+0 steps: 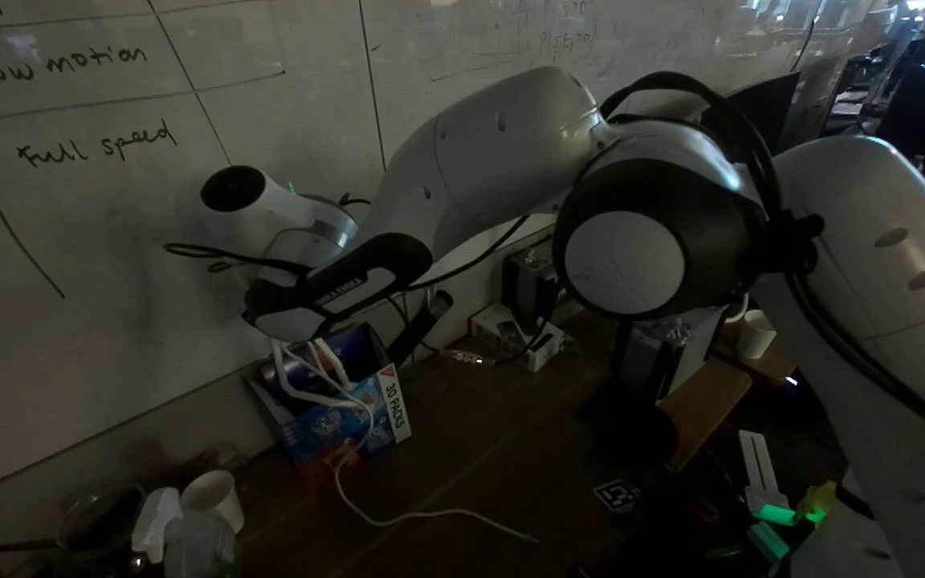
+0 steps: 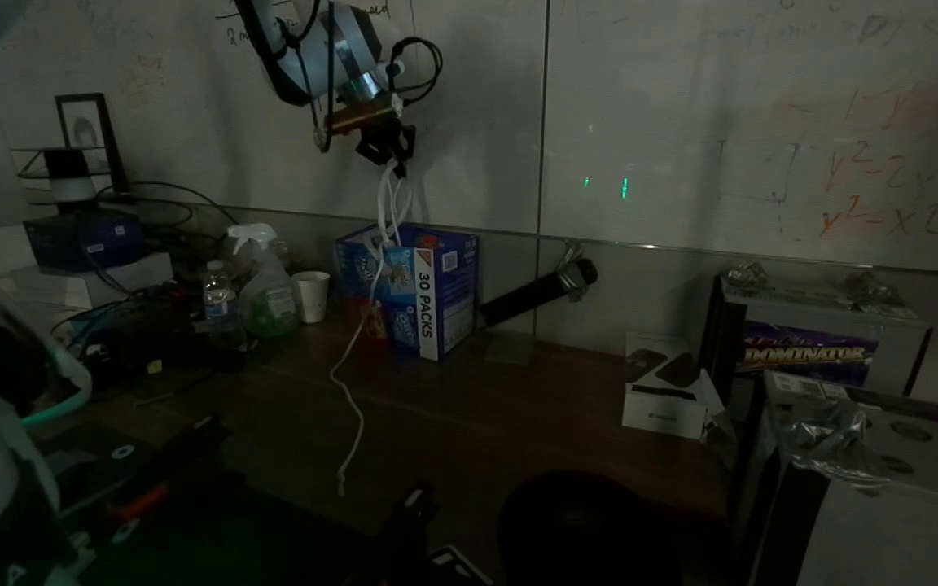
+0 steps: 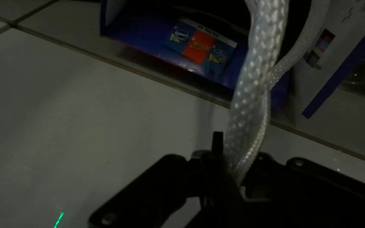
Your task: Put the white ropes in the blue box
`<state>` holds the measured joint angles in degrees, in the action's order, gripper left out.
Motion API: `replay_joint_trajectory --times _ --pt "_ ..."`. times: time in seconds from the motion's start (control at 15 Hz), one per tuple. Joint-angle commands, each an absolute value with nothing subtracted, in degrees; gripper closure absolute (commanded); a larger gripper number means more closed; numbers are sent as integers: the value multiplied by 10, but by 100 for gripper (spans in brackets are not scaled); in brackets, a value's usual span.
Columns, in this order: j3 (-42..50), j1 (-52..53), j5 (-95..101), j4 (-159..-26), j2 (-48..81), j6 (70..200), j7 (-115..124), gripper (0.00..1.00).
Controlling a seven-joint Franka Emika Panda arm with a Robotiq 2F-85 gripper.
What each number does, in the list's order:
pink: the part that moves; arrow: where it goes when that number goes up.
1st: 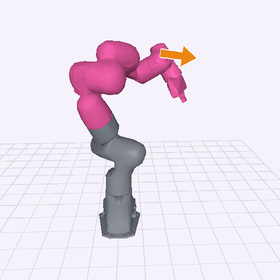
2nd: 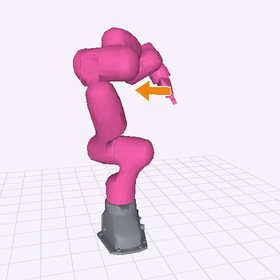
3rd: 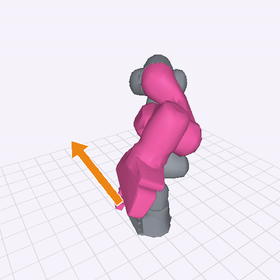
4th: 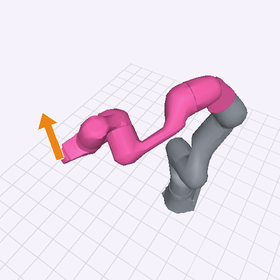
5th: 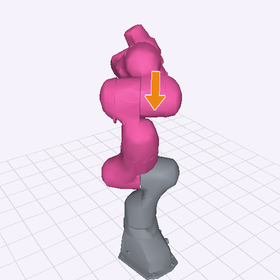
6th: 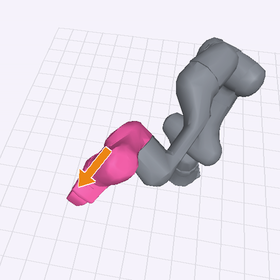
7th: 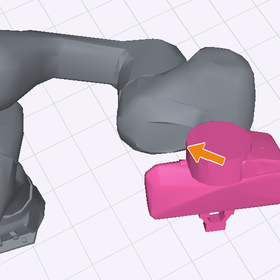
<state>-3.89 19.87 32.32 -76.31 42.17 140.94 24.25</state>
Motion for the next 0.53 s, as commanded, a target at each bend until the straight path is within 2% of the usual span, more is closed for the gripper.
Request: replay_joint_trajectory --times 0.0,0.47 --pt "-14 219 287 -699 453 1382 176 89" --pt "-3 227 270 -671 476 1380 119 89"
